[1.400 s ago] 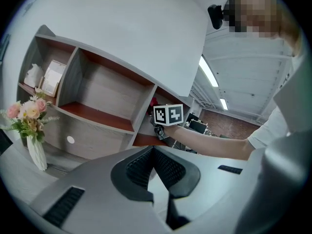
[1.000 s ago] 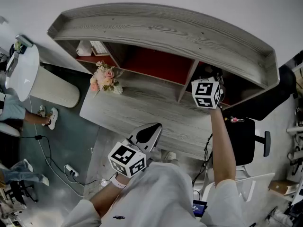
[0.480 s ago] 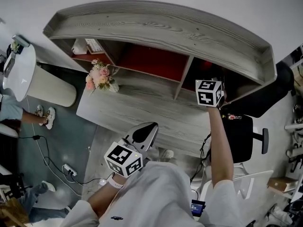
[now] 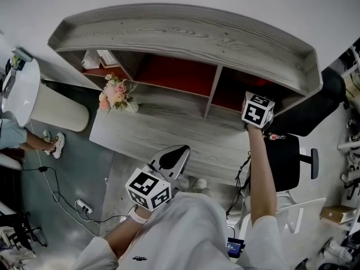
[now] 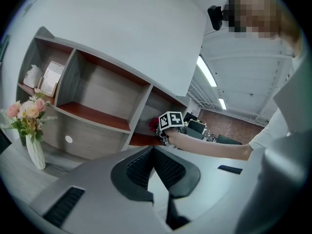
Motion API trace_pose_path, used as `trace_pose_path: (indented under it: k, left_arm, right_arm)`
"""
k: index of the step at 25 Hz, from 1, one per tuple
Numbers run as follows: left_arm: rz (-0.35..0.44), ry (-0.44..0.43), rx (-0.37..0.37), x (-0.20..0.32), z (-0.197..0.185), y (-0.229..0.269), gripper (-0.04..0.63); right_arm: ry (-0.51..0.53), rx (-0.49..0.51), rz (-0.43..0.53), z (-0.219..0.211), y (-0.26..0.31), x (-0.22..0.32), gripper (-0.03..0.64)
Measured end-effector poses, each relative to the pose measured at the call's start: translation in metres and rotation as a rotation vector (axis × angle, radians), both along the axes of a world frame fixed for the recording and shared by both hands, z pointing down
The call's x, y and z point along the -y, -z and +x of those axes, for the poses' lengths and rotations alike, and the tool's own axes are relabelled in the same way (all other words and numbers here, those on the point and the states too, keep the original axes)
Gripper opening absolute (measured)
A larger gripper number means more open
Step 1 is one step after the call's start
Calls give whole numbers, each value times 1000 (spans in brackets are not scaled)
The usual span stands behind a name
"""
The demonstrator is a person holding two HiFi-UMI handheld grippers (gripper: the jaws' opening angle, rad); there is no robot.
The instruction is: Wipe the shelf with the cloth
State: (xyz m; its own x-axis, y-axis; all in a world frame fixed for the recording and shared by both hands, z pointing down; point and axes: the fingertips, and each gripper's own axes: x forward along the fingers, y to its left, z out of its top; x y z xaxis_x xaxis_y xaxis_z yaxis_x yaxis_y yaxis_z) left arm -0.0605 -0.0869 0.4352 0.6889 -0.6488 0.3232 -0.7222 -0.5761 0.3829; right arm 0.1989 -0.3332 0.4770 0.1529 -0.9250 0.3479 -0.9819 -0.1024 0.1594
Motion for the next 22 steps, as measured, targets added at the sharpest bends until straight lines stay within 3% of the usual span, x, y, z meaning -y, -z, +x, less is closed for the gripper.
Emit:
trace_pose_path:
  k: [5, 11, 22]
  left_arm:
    - [-23, -25, -16, -3, 8, -7, 2]
    - [6, -55, -25, 6, 17, -2, 2]
    - [41, -73, -64, 19, 26, 8, 2]
  right_arm:
    - [33, 94, 36, -8, 16, -23, 97]
    - [139, 183, 164, -40, 69, -71, 97]
    - [227, 174, 308, -69, 121, -169, 97]
